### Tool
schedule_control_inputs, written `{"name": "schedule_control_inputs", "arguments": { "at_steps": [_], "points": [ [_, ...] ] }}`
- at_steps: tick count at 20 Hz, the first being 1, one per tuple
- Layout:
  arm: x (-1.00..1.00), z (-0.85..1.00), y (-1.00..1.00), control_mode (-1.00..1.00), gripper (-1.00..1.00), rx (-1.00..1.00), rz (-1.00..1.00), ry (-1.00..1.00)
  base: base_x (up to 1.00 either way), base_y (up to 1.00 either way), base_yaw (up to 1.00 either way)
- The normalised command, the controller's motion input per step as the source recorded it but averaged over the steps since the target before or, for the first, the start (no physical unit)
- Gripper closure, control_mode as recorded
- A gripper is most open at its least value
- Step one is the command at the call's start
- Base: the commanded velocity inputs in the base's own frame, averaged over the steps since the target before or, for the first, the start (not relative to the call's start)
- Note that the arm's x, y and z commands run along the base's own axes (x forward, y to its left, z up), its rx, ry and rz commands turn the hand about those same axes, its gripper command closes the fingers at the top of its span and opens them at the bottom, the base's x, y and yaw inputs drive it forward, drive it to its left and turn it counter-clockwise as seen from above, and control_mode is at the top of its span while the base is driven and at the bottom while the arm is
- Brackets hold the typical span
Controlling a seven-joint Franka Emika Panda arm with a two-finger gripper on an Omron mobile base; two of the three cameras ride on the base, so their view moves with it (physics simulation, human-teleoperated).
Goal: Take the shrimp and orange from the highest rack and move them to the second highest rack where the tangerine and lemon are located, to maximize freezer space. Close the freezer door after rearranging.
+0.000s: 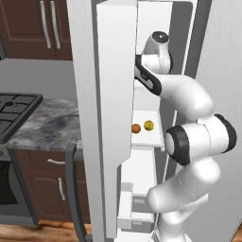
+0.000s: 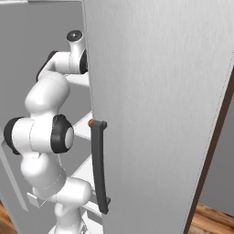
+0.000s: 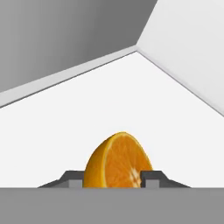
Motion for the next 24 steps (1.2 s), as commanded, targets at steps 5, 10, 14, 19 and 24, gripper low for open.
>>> {"name": "schedule_control_inputs", "arguments": {
  "at_steps": [5, 10, 14, 19, 24],
  "points": [
    [-0.69, -0.14, 0.04, -1.00, 1.00, 0.00, 0.00, -0.17, 0.00, 0.00, 0.00],
    [-0.85, -0.01, 0.05, -1.00, 1.00, 0.02, 0.00, -0.07, 0.00, 0.00, 0.00],
    [-0.92, 0.00, 0.09, -1.00, 1.00, 0.07, 0.00, 0.00, 0.00, 0.00, 0.00],
    [-0.91, 0.00, 0.10, -1.00, 1.00, 0.08, 0.00, 0.01, 0.00, 0.00, 0.00],
    [-0.84, -0.10, 0.11, -1.00, 1.00, 0.02, 0.00, 0.03, 0.00, 0.00, 0.00]
  ]
}}
